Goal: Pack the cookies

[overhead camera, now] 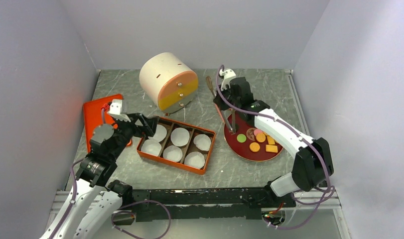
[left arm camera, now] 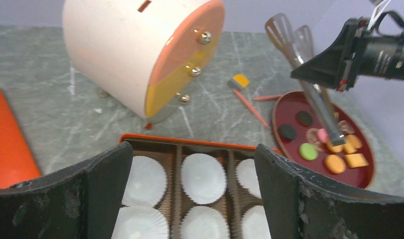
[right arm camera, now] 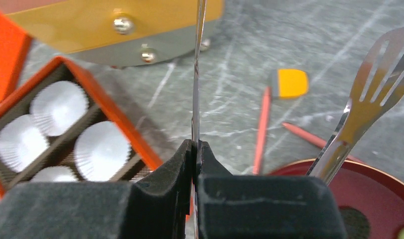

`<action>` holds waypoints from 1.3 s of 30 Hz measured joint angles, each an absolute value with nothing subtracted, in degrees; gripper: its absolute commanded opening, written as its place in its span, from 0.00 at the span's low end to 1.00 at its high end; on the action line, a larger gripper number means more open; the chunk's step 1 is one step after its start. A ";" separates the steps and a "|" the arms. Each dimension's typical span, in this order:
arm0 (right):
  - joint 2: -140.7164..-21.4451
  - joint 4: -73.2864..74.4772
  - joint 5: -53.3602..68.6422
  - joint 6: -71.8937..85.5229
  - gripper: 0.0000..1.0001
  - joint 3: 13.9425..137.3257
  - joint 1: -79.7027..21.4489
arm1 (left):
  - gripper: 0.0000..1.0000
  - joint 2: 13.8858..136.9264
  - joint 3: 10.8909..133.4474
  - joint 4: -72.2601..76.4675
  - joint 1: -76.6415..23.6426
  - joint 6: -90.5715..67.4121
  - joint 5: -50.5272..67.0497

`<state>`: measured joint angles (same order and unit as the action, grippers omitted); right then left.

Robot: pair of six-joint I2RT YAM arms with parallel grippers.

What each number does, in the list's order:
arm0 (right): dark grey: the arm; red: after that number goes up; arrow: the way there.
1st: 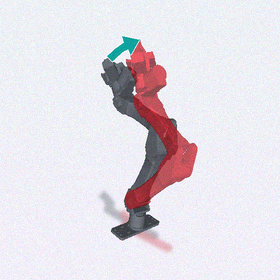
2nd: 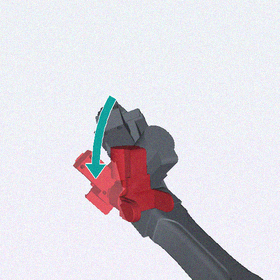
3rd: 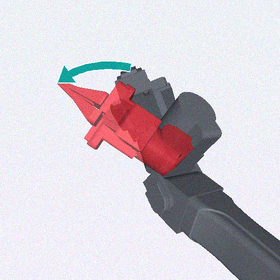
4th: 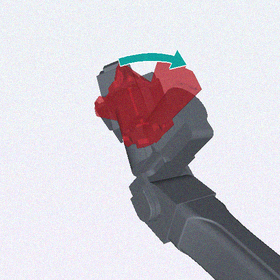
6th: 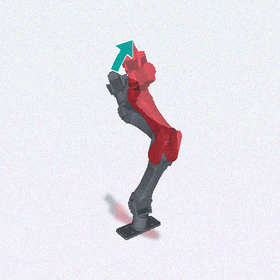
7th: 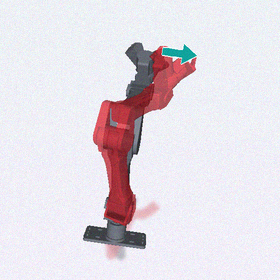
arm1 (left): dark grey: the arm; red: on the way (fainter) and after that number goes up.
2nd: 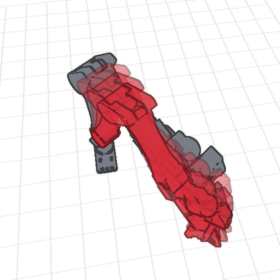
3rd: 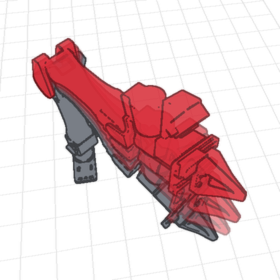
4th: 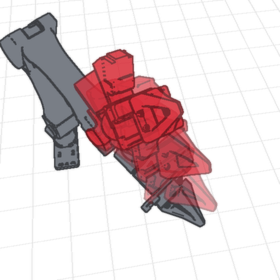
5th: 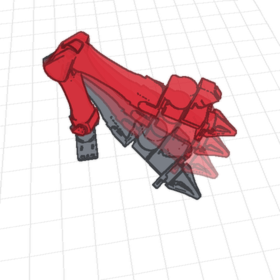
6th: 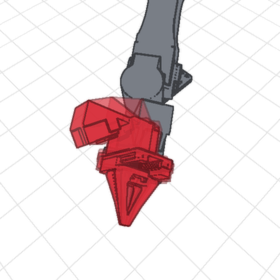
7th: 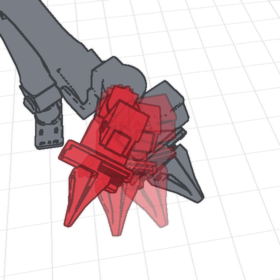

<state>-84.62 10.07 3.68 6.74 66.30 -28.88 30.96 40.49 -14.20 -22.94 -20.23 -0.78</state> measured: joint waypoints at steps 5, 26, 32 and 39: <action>-81.52 7.44 4.36 9.34 0.00 63.13 -34.11 | 0.97 31.94 39.42 -11.20 -22.94 -27.07 2.33; -80.68 0.73 -1.63 13.65 0.00 60.25 -53.52 | 0.94 45.91 32.03 9.47 -24.21 -49.28 8.93; -81.76 0.69 -3.73 13.72 0.00 60.27 -55.44 | 0.89 47.40 32.01 12.38 -27.42 -51.79 5.67; -81.93 0.23 -4.43 14.31 0.00 60.27 -56.36 | 0.75 49.95 31.29 14.11 -33.28 -53.52 -0.21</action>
